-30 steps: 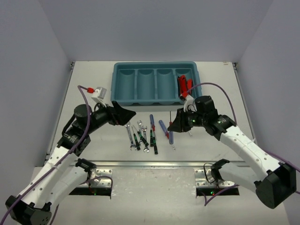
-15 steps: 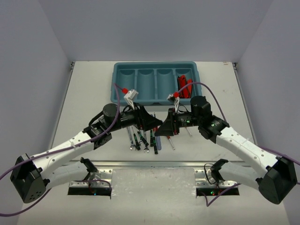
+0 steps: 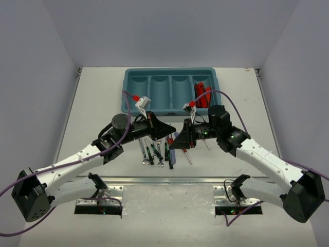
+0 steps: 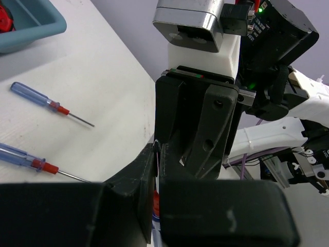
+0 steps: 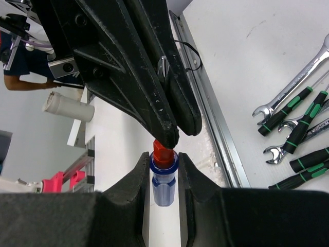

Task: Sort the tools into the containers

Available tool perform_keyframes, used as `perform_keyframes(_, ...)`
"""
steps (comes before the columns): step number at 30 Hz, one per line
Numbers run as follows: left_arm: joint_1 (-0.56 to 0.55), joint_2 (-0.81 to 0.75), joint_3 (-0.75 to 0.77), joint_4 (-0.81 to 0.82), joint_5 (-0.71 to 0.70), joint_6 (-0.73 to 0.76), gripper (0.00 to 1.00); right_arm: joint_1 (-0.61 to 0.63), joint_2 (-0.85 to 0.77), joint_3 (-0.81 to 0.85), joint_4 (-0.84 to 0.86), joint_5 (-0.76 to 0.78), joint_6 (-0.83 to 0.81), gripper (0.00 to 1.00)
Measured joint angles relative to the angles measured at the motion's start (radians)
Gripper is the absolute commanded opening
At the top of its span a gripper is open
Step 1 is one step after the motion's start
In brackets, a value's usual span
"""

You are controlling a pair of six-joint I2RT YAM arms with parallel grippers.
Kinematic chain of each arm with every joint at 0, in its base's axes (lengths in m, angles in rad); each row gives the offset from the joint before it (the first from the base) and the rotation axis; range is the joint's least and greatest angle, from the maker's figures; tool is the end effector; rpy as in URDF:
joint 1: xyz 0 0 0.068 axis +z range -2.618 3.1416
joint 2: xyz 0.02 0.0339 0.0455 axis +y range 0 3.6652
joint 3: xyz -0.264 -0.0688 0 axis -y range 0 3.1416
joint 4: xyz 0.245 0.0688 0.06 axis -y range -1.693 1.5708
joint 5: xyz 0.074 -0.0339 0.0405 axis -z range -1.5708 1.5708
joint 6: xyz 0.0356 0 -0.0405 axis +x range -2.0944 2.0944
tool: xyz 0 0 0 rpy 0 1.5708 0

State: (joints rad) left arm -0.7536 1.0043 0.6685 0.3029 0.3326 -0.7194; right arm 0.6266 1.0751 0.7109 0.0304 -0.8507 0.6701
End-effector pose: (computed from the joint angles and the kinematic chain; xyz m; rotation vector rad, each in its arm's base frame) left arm 0.1649 -0.1706 0.3086 0.3177 1.7646 -1.3704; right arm 0.1761 0.1606 0.2826 -0.6176 2.0687 1.6250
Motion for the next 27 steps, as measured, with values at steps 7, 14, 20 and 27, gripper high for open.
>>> perform_keyframes(7,0.0,0.063,0.095,-0.118,-0.078,0.036,0.0,0.003,-0.041,0.009,-0.135,0.14,-0.054,0.99)
perform_keyframes(14,0.001,0.219,0.362,-0.316,-0.272,0.141,0.0,0.005,-0.214,0.08,-0.498,0.613,-0.132,0.99)
perform_keyframes(20,0.076,0.568,0.718,-0.403,-0.398,0.234,0.0,0.0,-0.282,0.109,-0.65,0.976,-0.157,0.99)
perform_keyframes(27,0.181,1.067,1.266,-0.496,-0.446,0.336,0.0,-0.002,-0.297,0.022,-0.72,1.105,-0.193,0.99)
